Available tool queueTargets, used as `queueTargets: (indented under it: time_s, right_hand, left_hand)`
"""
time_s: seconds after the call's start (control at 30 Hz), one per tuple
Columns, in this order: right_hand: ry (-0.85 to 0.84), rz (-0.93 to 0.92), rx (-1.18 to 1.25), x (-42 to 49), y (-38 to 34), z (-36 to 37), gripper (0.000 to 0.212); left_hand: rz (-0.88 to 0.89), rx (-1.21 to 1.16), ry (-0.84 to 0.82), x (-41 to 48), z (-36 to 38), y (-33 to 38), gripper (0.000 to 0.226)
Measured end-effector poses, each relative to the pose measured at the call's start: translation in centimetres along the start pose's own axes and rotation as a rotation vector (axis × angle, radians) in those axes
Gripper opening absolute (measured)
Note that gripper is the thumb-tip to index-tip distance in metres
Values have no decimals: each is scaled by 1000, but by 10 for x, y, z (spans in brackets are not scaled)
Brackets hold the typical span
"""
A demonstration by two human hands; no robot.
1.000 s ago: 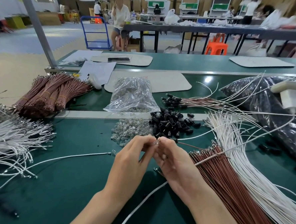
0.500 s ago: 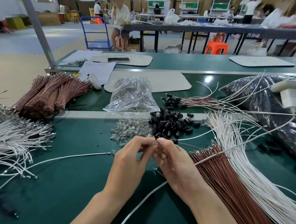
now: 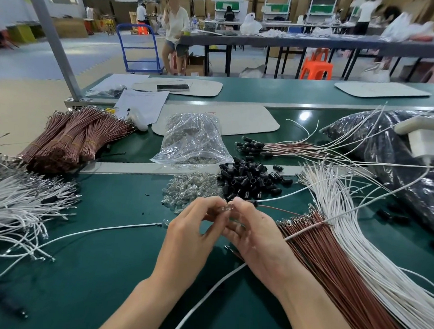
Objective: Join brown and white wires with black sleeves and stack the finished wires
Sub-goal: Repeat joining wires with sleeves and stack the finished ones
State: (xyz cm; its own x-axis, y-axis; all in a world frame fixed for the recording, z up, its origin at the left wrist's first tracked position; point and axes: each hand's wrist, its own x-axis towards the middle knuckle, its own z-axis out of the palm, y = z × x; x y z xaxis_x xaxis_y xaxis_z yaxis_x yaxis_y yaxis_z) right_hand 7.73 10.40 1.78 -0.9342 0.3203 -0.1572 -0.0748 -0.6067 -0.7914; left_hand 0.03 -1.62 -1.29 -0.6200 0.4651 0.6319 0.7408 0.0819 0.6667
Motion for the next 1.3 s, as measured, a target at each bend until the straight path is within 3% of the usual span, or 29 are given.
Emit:
queueTargets:
  time_s: [0.27, 0.4, 0.57, 0.77, 0.9, 1.07, 1.17, 1.3]
  right_hand:
    - [91, -56, -59, 6, 4, -7, 36]
    - [111, -73, -59, 8, 5, -10, 29]
    - [139, -71, -62, 9, 6, -12, 41]
    - [66, -11, -15, 8, 2, -10, 35]
    - [137, -31, 43, 10, 1, -11, 50]
    - [220, -89, 163, 12, 1, -18, 24]
    - [204, -84, 128, 12, 1, -18, 24]
    - [156, -78, 14, 10, 1, -16, 22]
  left_hand:
    - [-35, -37, -28, -1, 1, -1, 14]
    - [-62, 17, -28, -1, 2, -1, 29]
    - [-41, 56, -28, -1, 1, 1, 25]
    - [-43, 44, -19, 0, 1, 1, 14]
    - [-109, 5, 24, 3, -1, -3, 10]
    - [-161, -25, 36, 4, -2, -6, 6]
    - [-124, -10, 5, 2, -2, -3, 18]
    - [-70, 37, -10, 1, 0, -2, 8]
